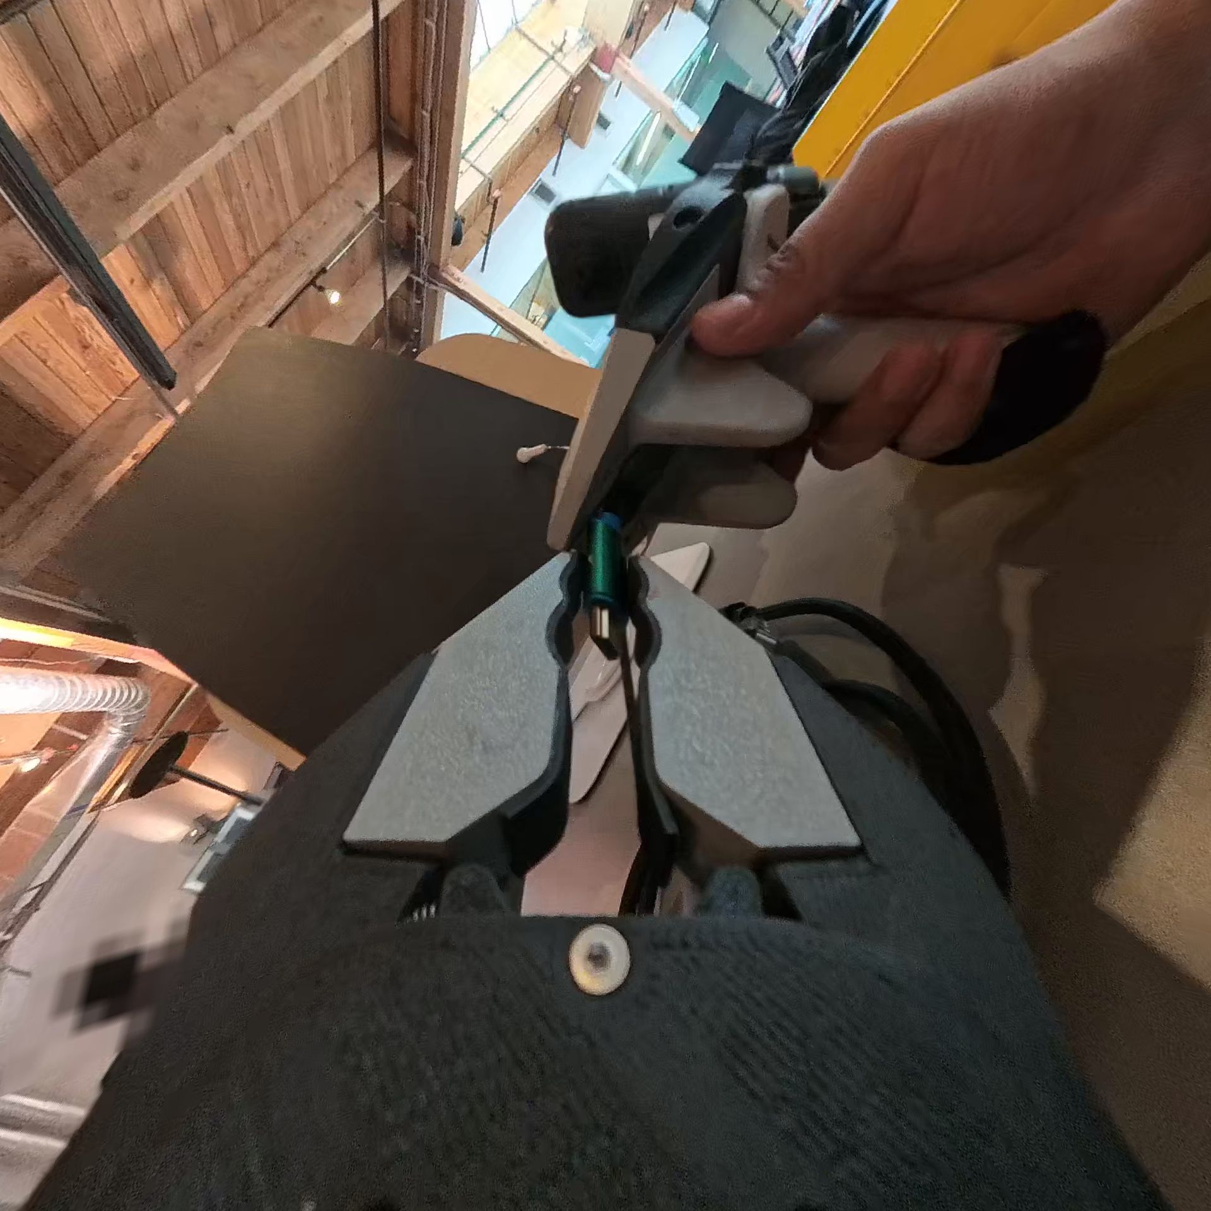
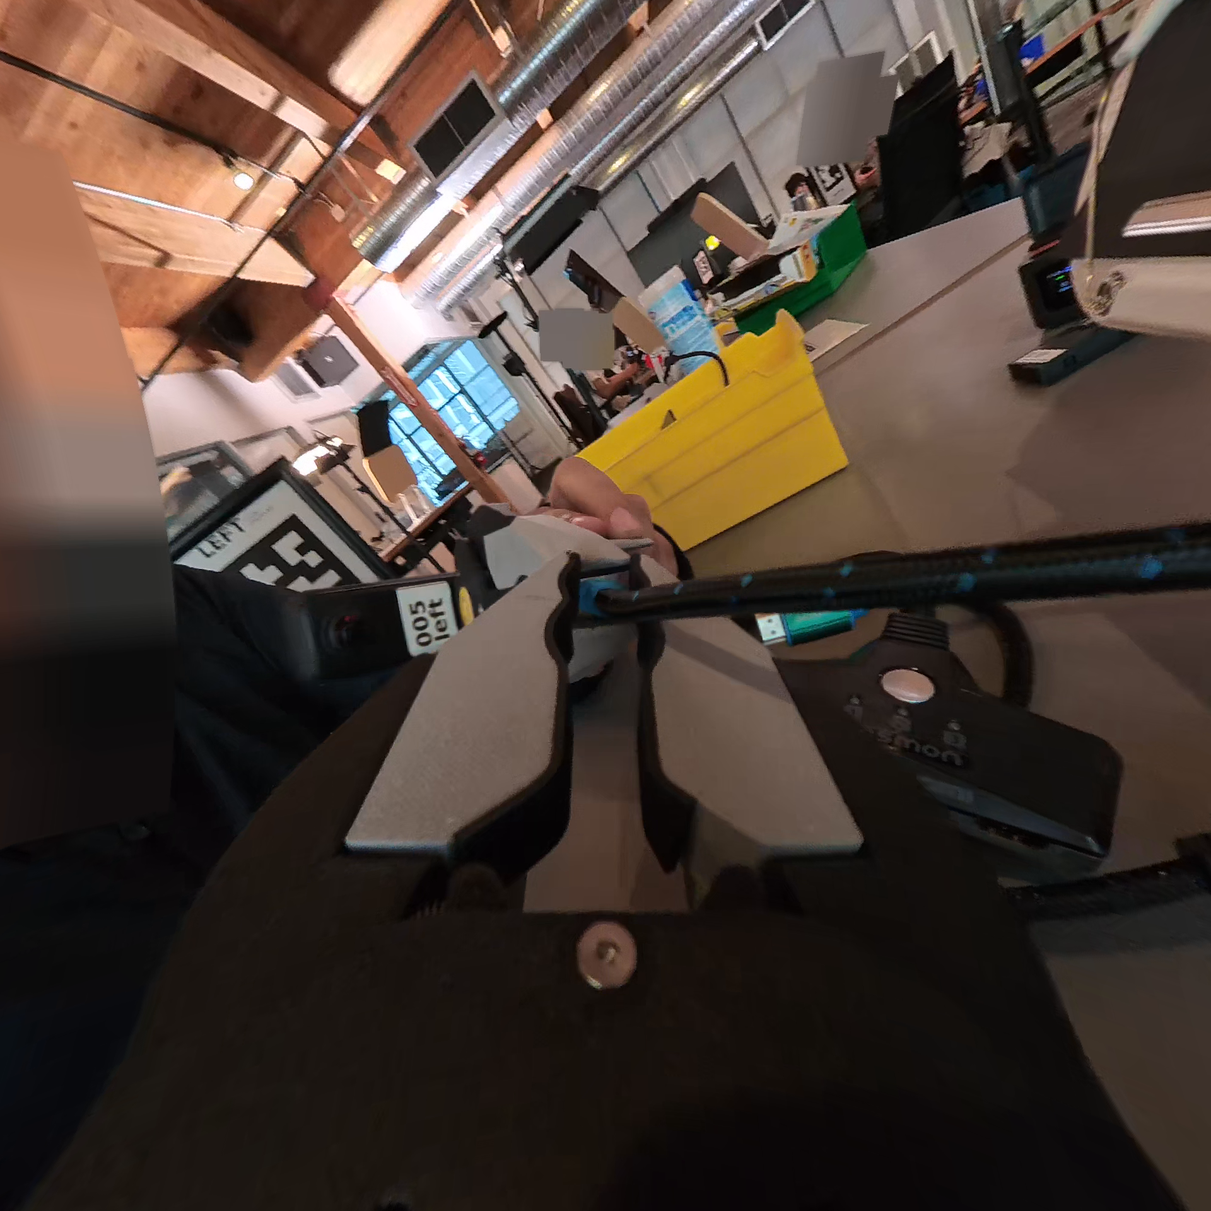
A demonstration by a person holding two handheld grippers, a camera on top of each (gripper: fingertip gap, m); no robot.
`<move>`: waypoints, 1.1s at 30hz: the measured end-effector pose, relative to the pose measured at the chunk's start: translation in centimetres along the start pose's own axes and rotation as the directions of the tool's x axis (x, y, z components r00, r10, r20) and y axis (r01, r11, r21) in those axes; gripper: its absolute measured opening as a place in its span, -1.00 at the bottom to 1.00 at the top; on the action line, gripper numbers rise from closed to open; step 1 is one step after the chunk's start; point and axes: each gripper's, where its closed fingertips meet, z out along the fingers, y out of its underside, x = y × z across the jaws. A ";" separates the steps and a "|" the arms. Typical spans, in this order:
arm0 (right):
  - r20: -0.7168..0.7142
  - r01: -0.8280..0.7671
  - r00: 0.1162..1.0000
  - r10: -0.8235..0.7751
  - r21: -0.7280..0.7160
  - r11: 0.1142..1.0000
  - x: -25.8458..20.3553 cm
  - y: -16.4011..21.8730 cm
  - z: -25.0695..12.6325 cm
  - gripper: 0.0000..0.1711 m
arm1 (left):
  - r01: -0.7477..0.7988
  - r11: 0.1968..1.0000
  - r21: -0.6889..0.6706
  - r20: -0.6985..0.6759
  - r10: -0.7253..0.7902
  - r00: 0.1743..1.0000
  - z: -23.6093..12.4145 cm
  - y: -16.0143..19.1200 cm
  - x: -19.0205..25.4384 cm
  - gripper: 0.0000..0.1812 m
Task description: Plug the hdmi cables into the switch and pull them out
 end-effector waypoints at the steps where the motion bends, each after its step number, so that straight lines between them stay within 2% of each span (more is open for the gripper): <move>1: -0.018 0.019 1.000 -0.019 -0.002 1.000 0.1 0.0 -0.1 -0.86 | -0.004 1.000 -0.013 0.010 0.004 1.000 0.1 0.1 0.0 -0.87; 7: -0.108 0.182 0.978 -0.179 0.016 0.983 -0.4 -1.0 -0.2 -0.92 | -0.022 1.000 -0.013 0.035 0.022 0.999 -0.3 0.0 -0.7 -0.80; 11: -0.180 0.317 0.934 -0.309 0.018 0.948 -1.4 -2.1 -1.0 -0.93 | -0.029 0.999 -0.023 0.034 0.030 0.999 -0.4 0.4 -0.9 -0.92; 14: -0.234 0.394 0.891 -0.389 -0.025 0.919 -1.6 -2.2 -1.1 -0.92 | -0.037 0.998 -0.046 0.034 0.038 0.999 -0.2 0.5 -1.0 -0.92; 23: -0.317 0.437 0.845 -0.432 -0.059 0.898 -0.8 -2.4 -1.4 -0.97 | -0.011 0.999 -0.046 0.013 0.011 1.000 -0.3 1.1 -0.6 -0.91; 26: -0.414 0.511 0.775 -0.478 -0.035 0.859 -0.9 -4.0 -3.0 -0.97 | 0.065 0.997 -0.030 -0.063 -0.066 0.996 -0.6 0.8 -0.1 -0.86; 27: -0.449 0.544 0.743 -0.497 -0.028 0.839 -1.1 -4.7 -3.6 -0.98 | 0.064 0.997 -0.043 -0.093 -0.068 0.993 -0.6 1.0 0.3 -0.78; 29: -0.499 0.597 0.683 -0.533 -0.040 0.801 -1.5 -5.4 -4.6 -0.97 | 0.035 0.997 -0.072 -0.129 -0.044 0.991 -0.6 1.6 0.9 -0.75; 31: -0.521 0.589 0.664 -0.537 -0.078 0.804 -1.0 -5.4 -4.9 -0.96 | 0.015 0.993 -0.120 -0.218 -0.042 0.975 -0.6 2.6 2.6 -0.66; 33: -0.520 0.562 0.681 -0.516 -0.081 0.823 -0.5 -5.2 -4.8 -0.97 | -0.007 0.986 -0.169 -0.283 -0.042 0.958 -0.5 3.7 4.2 -0.61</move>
